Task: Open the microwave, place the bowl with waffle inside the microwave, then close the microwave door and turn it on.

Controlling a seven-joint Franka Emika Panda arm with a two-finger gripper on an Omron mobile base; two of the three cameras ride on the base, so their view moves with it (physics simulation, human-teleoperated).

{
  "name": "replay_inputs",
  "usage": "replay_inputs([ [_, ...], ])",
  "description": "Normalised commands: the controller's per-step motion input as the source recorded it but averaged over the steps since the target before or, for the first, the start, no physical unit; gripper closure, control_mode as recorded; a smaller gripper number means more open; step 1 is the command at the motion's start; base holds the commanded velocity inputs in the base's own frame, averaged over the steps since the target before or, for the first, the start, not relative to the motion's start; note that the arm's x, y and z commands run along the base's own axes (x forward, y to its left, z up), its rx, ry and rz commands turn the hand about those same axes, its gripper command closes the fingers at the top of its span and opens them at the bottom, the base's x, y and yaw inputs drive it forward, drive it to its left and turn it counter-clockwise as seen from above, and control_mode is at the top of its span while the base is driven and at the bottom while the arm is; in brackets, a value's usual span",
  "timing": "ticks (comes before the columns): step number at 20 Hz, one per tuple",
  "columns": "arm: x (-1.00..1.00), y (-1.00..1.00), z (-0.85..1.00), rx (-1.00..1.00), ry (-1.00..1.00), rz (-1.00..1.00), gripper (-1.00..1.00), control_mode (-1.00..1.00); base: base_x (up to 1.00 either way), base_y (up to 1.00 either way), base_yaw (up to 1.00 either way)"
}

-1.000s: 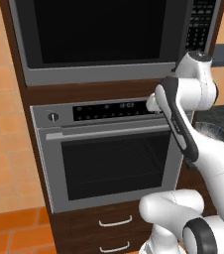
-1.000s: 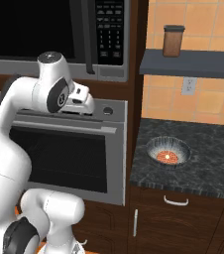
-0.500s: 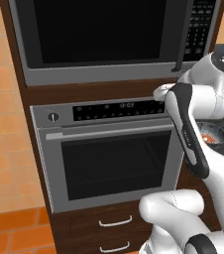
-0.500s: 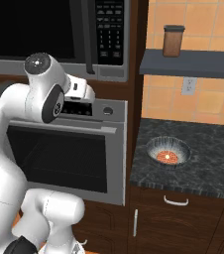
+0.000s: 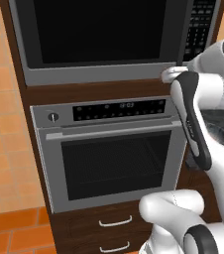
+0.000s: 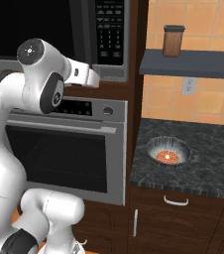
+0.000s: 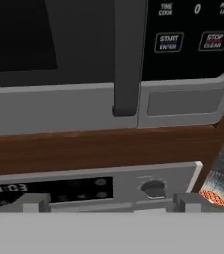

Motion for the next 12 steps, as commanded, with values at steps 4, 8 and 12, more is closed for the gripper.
replay_inputs([
  [4, 0.02, -0.11, 0.45, 0.00, -0.05, -0.04, -1.00, -1.00, 0.00, 0.00, 0.00],
  [8, 0.06, -0.02, 0.23, 0.00, -0.15, 0.00, -1.00, -1.00, 0.00, 0.00, 0.00],
  [12, 0.32, 0.00, 0.02, 0.00, -0.13, 0.00, -1.00, -1.00, 0.00, 0.00, 0.00],
])
